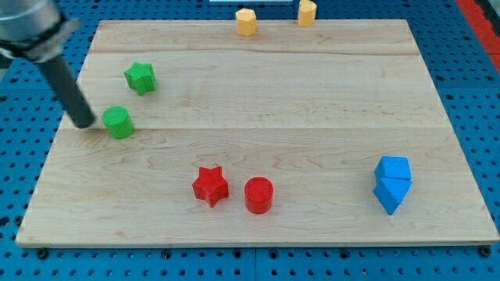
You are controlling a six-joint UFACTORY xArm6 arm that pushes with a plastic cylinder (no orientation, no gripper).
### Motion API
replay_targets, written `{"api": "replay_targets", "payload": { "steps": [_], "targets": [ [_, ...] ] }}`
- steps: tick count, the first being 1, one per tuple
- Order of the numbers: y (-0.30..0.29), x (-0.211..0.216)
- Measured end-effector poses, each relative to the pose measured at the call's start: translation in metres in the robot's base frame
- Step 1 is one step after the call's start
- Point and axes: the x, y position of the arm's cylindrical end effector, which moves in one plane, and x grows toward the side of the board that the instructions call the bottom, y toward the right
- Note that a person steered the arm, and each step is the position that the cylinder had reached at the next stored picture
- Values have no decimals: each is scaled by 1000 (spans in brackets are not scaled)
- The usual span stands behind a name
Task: Move the green blocks close to the cube
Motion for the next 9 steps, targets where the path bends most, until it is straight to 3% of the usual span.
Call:
{"api": "replay_targets", "payload": {
  "steps": [2, 3, 4, 6, 7, 9],
  "targets": [
    [223, 5],
    [291, 22],
    [201, 5],
    [377, 45],
    [240, 6],
    [71, -126]
  ]
}}
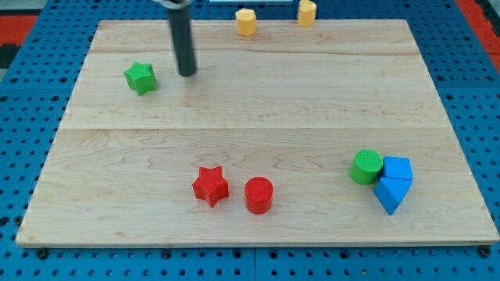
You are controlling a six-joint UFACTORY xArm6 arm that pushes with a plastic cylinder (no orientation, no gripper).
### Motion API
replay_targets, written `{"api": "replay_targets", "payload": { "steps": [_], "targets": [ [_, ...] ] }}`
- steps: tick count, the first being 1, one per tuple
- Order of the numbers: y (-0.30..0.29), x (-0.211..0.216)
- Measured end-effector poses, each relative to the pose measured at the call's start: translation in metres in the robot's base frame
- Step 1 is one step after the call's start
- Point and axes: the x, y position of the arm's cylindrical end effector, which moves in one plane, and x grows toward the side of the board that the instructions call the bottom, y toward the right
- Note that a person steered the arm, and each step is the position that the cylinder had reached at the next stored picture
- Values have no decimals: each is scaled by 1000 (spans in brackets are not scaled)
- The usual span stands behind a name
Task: Move the green blocks close to the cube
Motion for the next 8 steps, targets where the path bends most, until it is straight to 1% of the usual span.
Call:
{"api": "replay_targets", "payload": {
  "steps": [1, 2, 3, 4, 5, 6, 7, 8],
  "targets": [
    [-81, -16],
    [-77, 18],
    [-138, 50],
    [-54, 90],
    [71, 96],
    [14, 83],
    [5, 64],
    [103, 47]
  ]
}}
